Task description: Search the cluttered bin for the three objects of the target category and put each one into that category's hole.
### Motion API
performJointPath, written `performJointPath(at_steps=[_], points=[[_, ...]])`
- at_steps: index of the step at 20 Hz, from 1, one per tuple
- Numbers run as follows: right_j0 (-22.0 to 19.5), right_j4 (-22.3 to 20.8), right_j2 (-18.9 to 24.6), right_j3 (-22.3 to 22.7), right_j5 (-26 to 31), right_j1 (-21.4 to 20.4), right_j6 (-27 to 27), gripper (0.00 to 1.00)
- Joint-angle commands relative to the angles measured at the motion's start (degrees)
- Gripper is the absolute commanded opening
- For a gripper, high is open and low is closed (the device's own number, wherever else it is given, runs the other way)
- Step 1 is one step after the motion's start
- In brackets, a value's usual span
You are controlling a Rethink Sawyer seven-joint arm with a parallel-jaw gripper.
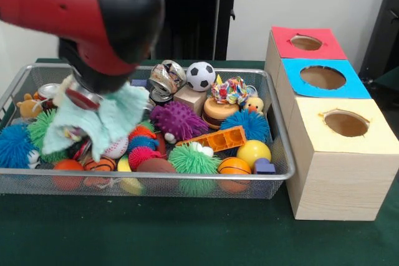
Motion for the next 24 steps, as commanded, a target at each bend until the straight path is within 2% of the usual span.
performJointPath(at_steps=[1,6,8,15,24], points=[[-2.5,-3.3,1.2,3.0,6.9,-5.5,-24.5,0.00],[-1.7,-6.8,-0.1,1.1,8.2,-5.9,-27.8,0.00],[-1.1,-7.2,-0.7,1.4,8.5,-6.0,-27.5,0.00],[0.2,-6.0,-1.2,2.5,10.8,-7.7,-26.8,0.00],[0.3,-6.3,-1.4,2.0,10.1,-7.3,-26.7,0.00]])
